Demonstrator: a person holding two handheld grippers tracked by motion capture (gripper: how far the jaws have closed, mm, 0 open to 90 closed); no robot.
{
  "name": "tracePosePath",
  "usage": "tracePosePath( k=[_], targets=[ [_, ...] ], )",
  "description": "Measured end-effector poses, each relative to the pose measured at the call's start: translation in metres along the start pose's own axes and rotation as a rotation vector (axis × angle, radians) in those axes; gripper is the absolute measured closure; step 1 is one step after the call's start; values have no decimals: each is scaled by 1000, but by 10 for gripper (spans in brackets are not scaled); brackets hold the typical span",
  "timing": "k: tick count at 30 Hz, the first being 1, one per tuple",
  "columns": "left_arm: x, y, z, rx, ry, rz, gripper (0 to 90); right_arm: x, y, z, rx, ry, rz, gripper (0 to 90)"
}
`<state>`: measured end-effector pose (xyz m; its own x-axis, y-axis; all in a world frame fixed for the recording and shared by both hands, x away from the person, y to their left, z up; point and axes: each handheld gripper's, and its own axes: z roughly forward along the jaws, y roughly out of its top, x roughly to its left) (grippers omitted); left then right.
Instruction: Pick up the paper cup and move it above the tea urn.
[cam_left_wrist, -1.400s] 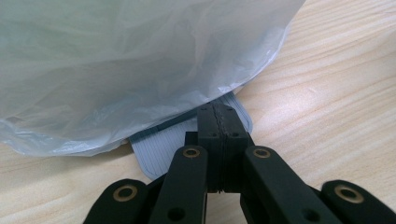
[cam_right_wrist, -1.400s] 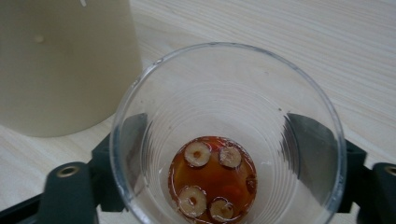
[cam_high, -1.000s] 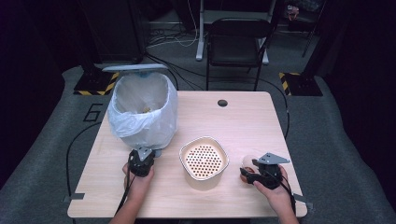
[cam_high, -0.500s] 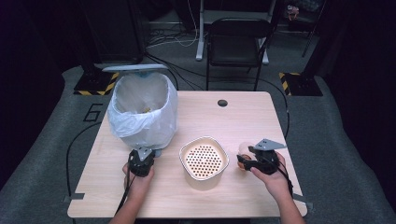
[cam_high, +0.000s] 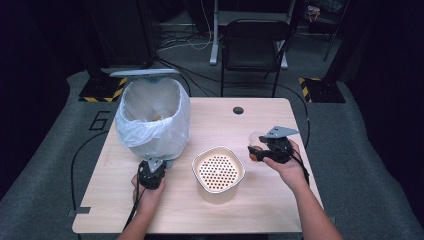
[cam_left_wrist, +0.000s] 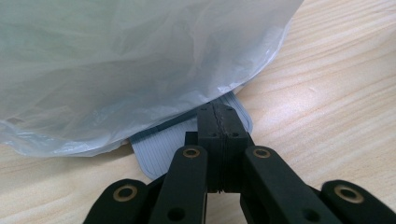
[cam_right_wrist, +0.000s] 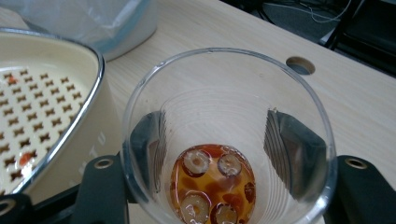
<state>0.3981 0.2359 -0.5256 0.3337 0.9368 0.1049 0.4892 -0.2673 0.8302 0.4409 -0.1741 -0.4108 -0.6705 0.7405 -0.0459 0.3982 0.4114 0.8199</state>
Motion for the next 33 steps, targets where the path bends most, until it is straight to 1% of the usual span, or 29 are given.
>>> tracePosePath(
  k=[3, 5, 7, 8, 9, 11, 12, 14, 16, 19, 20, 21, 23, 24, 27, 28, 30, 33],
  targets=[
    [0, 0, 0, -2, 3, 5, 895, -1, 9, 5, -19, 14, -10, 393],
    [1, 0, 0, 4, -1, 4, 896, -1, 13, 8, -33, 22, -26, 395],
    [0, 0, 0, -4, 4, 2, 895, -1, 18, 11, -39, 32, -37, 396],
    [1, 0, 0, 4, -1, 5, 896, -1, 20, 14, -39, 39, -40, 396],
    [0, 0, 0, -3, 3, 5, 895, 0, 22, 16, -43, 37, -41, 396],
    [1, 0, 0, 4, 0, 5, 895, 0, 25, 20, -40, 39, -53, 396],
    [0, 0, 0, -6, 5, 2, 896, 0, 27, 22, -48, 40, -58, 396],
    [0, 0, 0, -5, 5, 2, 895, 0, 30, 26, -35, 39, -64, 396],
    [1, 0, 0, -7, 5, 2, 895, 1, 33, 31, -33, 41, -55, 397],
    [1, 0, 0, -10, 6, 2, 895, 1, 38, 37, -31, 45, -76, 400],
    [1, 0, 0, -4, 4, 2, 895, 2, 38, 38, -34, 43, -75, 400],
    [1, 0, 0, -9, 6, 2, 896, 2, 39, 39, -41, 48, -88, 401],
    [1, 0, 0, -10, 6, 1, 895, 3, 41, 42, -44, 46, -83, 401],
    [1, 0, 0, -6, 5, 1, 895, 3, 42, 44, -47, 43, -94, 402],
    [0, 0, 0, -5, 0, -7, 895, 6, 45, 45, -57, 40, -106, 402],
    [1, 0, 0, -5, 4, 3, 896, 6, 47, 45, -67, 41, -121, 402],
    [0, 0, 0, -6, 6, 4, 896, 7, 51, 43, -83, 55, -145, 402],
    [1, 0, 0, -5, 5, 4, 896, 9, 58, 40, -127, 50, -189, 404]
  ],
)
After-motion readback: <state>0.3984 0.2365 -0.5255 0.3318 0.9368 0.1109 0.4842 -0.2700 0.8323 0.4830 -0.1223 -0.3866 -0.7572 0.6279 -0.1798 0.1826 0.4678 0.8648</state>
